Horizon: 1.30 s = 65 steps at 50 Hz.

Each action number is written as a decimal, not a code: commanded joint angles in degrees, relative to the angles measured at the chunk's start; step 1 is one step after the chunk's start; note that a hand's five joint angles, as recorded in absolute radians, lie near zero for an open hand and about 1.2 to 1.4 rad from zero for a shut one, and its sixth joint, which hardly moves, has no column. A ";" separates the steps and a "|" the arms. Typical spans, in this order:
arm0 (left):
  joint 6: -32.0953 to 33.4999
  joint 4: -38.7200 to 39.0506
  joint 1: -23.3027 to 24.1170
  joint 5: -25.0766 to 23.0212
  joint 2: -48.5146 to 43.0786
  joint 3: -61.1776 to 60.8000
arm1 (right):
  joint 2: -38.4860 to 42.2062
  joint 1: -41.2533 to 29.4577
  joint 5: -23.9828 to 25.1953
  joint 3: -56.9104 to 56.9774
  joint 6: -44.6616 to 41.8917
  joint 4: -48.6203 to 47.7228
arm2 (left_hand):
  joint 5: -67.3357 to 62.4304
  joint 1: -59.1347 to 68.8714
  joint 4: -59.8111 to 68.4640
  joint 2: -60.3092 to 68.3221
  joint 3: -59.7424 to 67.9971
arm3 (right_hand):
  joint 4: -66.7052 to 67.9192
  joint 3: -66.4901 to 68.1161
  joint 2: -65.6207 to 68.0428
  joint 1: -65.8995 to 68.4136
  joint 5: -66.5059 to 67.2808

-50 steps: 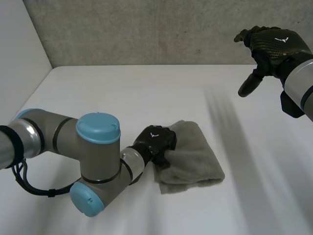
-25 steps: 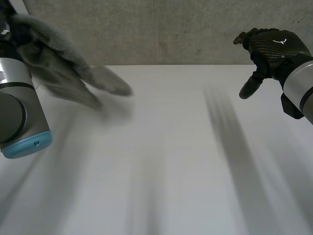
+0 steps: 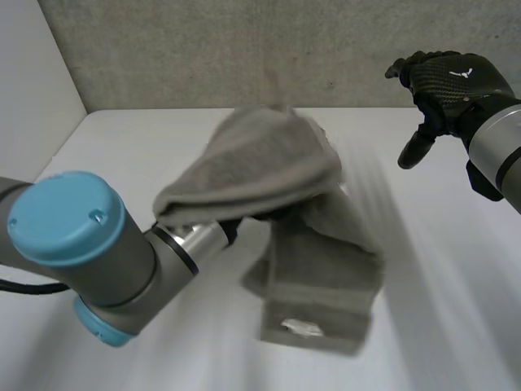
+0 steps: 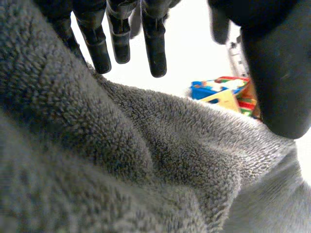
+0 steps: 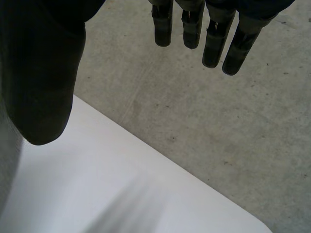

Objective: Fold the towel.

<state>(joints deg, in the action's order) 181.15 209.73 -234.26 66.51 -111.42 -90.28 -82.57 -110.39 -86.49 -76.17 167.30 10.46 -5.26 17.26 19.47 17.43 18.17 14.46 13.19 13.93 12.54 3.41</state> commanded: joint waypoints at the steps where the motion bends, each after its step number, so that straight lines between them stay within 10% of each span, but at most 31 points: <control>1: -1.76 0.15 -4.01 7.83 0.85 0.63 | 0.56 -1.93 0.09 -0.12 -3.19 0.35 | -1.67 -0.33 -2.55 -0.50 -1.25 | -4.46 -3.19 -3.93 -2.54 -3.41; 5: -2.55 0.06 -4.28 9.25 0.85 0.81 | 1.35 -2.73 1.22 -0.38 -6.96 1.05 | -12.79 10.78 8.57 10.61 9.87 | -4.46 -3.19 -3.93 -2.54 -3.41; 10: -3.87 0.24 -4.54 9.69 0.94 0.89 | 3.20 -3.26 2.99 -1.61 -14.37 2.90 | -64.61 62.61 60.40 62.44 61.70 | -4.46 -3.19 -3.93 -2.54 -3.41; 26: -10.37 -0.64 -5.42 13.11 1.38 1.86 | 16.03 -8.18 3.60 -2.58 -18.85 5.10 | -64.74 62.74 60.53 62.57 61.83 | -4.46 -3.19 -3.93 -2.54 -3.41; 33: -10.46 -0.55 -6.12 13.29 3.04 1.86 | 22.27 -10.73 3.52 -3.02 -6.14 -9.46 | -64.74 62.74 60.53 62.57 61.83 | -4.46 -3.19 -3.93 -2.54 -3.41; 37: -10.37 -0.55 -7.00 13.03 4.63 1.86 | 24.64 -12.30 3.60 -1.45 -2.08 -13.34 | -28.85 26.84 24.63 26.67 25.93 | -3.21 -1.94 -2.68 -1.29 -2.16; 59: -10.37 -0.46 -11.04 13.47 8.67 1.86 | 53.81 -19.96 2.99 35.62 0.40 -1.43 | -24.90 22.89 20.68 22.72 21.98 | 34.46 35.73 34.99 36.38 35.51; 65: -10.37 -0.38 -11.92 13.47 9.11 1.95 | 55.24 -18.91 3.78 45.30 0.40 6.58 | -23.72 21.72 19.50 21.55 20.80 | 65.54 66.81 66.07 67.46 66.59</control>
<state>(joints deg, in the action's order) 170.77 209.30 -245.47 79.98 -102.64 -88.41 -28.38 -130.35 -83.30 -39.12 167.67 10.38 -29.67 40.13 40.97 40.97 41.18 69.18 68.61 70.10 70.55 60.00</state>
